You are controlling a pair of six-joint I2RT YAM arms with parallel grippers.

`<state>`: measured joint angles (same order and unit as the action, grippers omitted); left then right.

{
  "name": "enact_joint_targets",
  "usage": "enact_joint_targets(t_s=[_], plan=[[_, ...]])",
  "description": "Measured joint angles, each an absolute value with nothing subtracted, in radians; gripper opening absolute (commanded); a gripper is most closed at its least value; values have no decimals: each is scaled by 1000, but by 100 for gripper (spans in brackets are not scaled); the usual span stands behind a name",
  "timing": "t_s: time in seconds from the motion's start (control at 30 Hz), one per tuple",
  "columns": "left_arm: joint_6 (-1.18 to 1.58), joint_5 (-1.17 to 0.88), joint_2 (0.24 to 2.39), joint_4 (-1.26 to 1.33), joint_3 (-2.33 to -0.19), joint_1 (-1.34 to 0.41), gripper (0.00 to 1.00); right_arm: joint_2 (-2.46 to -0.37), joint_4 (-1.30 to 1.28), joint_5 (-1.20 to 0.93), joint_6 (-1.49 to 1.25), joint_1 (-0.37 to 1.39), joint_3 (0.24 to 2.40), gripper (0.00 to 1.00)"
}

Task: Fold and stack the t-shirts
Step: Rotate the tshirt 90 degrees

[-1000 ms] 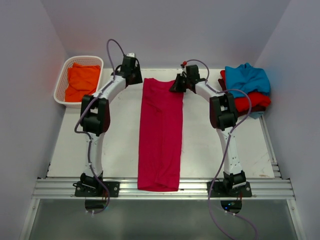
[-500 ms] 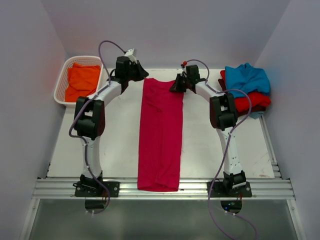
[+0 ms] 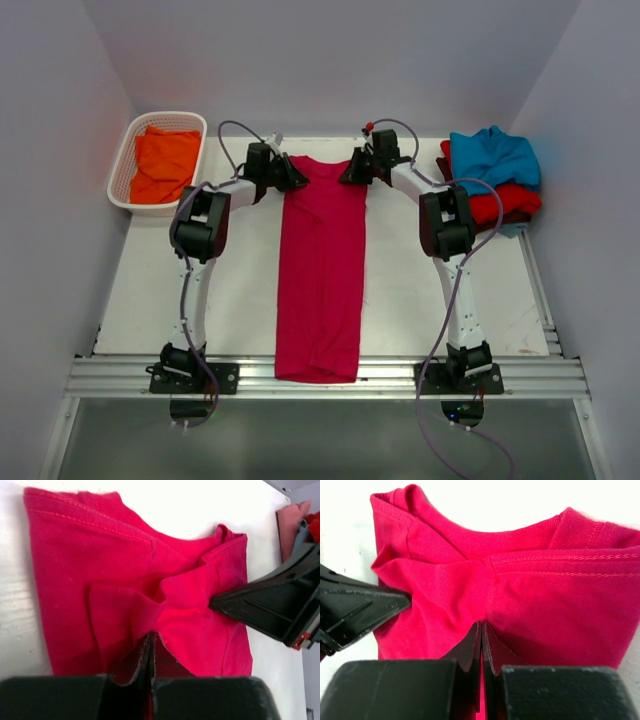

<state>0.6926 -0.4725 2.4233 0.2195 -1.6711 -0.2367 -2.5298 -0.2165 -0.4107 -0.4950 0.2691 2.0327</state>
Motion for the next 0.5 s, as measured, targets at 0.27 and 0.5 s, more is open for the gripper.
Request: enact_joint_targets(t_s=[0.27,0.5], plan=[[696,-398,2388,237,-1628,-236,0,-2502,-184,-411,-483,268,1983,0],[662,-351,2105,353,-1347,-195,30,-2342,-46,-410,-472,254,1715,0]])
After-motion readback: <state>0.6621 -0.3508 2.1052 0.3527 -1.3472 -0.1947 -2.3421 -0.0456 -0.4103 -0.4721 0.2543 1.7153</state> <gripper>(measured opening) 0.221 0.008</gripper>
